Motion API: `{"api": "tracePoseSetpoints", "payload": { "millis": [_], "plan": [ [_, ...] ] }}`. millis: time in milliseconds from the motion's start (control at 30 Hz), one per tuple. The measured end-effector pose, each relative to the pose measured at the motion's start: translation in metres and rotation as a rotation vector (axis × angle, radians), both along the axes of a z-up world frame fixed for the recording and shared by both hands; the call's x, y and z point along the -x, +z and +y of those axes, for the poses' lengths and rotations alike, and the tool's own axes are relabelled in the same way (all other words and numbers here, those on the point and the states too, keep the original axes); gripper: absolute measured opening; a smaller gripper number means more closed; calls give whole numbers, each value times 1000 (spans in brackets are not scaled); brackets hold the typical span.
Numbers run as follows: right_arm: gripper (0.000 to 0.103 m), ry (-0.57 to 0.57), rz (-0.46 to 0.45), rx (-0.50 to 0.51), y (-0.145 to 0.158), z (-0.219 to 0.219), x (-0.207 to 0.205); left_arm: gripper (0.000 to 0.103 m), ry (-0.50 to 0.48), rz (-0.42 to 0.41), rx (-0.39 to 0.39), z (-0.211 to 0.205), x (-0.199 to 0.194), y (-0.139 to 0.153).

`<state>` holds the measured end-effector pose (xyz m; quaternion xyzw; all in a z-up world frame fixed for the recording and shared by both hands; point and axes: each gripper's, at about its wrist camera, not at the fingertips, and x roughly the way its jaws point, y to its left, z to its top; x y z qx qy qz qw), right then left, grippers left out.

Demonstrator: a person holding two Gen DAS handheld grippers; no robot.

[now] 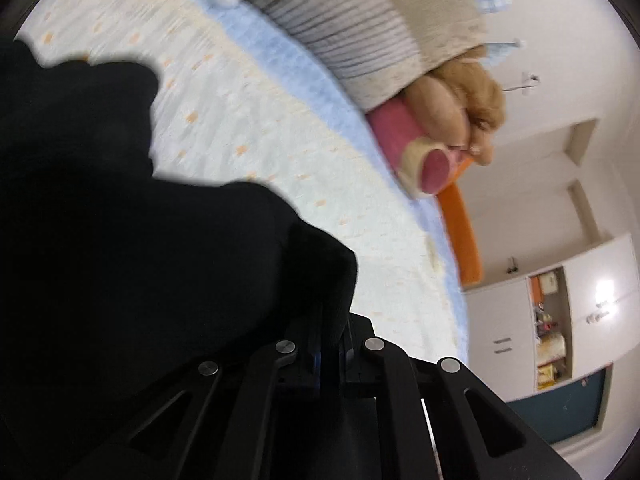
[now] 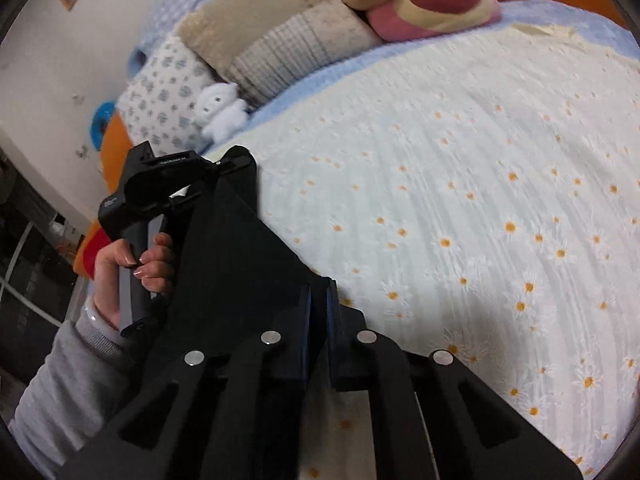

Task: Fold large clothes

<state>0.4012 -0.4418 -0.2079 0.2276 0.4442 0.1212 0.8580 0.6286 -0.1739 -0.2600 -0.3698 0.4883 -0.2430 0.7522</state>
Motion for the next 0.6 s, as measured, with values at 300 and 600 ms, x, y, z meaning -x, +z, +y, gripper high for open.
{"api": "tracePoseSetpoints", "payload": {
  "millis": [300,600],
  "plan": [
    [86,-97,-104,281,22,17,22,100,-36,-82,-253,25,47,65],
    [92,72,-332,240,126,84,129,100,81,-134,-317,210,289,132]
  ]
}}
